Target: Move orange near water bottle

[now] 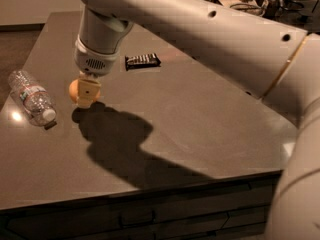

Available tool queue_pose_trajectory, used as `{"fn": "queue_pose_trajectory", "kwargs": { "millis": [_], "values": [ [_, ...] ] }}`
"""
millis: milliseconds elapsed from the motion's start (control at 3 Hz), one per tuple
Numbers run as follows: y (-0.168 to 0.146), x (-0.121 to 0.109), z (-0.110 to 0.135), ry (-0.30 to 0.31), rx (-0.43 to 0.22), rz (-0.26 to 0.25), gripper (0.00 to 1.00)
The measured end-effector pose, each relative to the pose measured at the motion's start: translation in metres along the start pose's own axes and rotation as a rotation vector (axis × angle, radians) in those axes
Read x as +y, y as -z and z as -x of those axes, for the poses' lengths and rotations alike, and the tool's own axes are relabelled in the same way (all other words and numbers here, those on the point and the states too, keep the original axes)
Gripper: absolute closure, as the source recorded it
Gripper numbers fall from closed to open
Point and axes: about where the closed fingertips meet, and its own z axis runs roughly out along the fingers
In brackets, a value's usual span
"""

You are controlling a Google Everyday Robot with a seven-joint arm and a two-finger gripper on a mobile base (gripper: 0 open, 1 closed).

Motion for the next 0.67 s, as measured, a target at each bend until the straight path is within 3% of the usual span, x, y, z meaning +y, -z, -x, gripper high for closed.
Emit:
{"fn": "queue_pose_trajectory", "kwargs": {
  "millis": [667],
  "values": [
    [-0.041,-0.003,0.012,-0.023,-0.001,0.041,0.51]
  ]
}}
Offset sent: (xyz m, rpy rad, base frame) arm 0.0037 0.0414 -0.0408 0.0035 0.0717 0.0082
